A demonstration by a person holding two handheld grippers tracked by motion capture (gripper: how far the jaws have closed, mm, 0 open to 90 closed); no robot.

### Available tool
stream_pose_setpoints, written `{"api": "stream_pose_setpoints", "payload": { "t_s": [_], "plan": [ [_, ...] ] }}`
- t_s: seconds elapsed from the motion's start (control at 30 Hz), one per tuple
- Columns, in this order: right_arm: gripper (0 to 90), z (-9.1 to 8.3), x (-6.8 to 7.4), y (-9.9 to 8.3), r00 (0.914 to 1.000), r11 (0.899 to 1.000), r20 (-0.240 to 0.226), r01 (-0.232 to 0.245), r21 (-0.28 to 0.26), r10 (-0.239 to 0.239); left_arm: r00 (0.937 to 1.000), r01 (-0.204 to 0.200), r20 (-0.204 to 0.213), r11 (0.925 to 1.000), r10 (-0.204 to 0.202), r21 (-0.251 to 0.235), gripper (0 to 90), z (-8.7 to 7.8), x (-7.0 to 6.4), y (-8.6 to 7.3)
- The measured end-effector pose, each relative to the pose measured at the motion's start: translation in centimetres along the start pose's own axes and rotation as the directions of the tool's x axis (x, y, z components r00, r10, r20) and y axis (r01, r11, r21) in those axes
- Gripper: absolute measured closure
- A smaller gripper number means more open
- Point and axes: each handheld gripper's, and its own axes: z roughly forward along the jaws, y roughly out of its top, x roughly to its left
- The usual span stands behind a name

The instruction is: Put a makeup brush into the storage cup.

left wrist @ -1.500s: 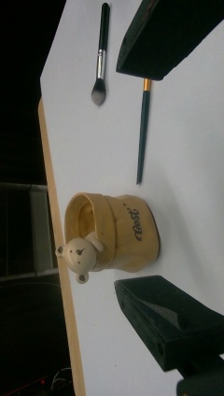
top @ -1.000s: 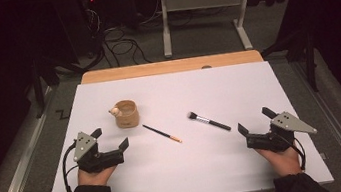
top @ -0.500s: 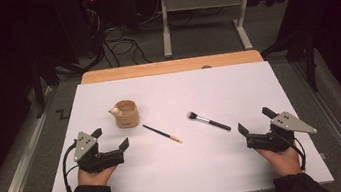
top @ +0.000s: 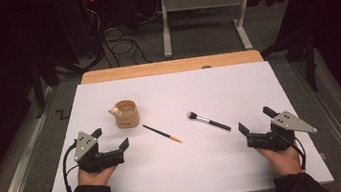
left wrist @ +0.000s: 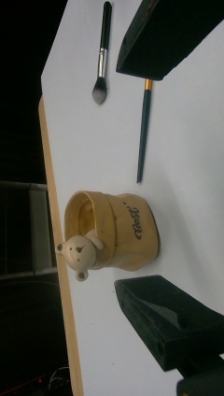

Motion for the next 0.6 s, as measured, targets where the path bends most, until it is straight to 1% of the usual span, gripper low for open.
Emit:
{"api": "stream_pose_setpoints", "payload": {
  "t_s": [0.13,0.2,0.3,0.4,0.47,0.6],
  "plan": [
    [0.5,0.1,-0.3,0.2,1.0,1.0,0.0,0.002,0.007,-0.002,1.0,0.001,-0.006,0.9999,-0.001,0.01,0.6,0.1,0.1,-0.1],
    [0.4,-0.2,-0.5,0.1,0.9999,1.0,0.0,0.011,0.022,-0.011,0.9999,0.001,-0.011,0.9999,-0.001,0.016,0.7,0.1,0.1,-0.1],
    [0.5,-0.6,-0.6,-0.2,0.9997,0.999,0.002,0.024,0.027,-0.024,0.9999,-0.001,-0.013,0.9996,0.001,0.028,0.7,0.2,0.1,-0.1],
    [0.5,-0.8,-0.7,-0.4,0.9997,0.999,0.002,0.024,0.03,-0.024,0.9999,-0.003,-0.015,0.9994,0.003,0.034,0.6,0.4,0.0,-0.2],
    [0.5,-0.9,-0.7,-0.6,0.9999,0.999,0.002,0.015,0.033,-0.015,0.9998,-0.006,-0.018,0.9991,0.006,0.042,0.7,0.5,0.0,-0.2],
    [0.5,-1.0,-0.7,-0.9,0.9999,0.999,0.002,0.016,0.035,-0.016,0.9995,-0.012,-0.028,0.9973,0.014,0.072,0.7,0.7,0.0,-0.3]
  ]
}}
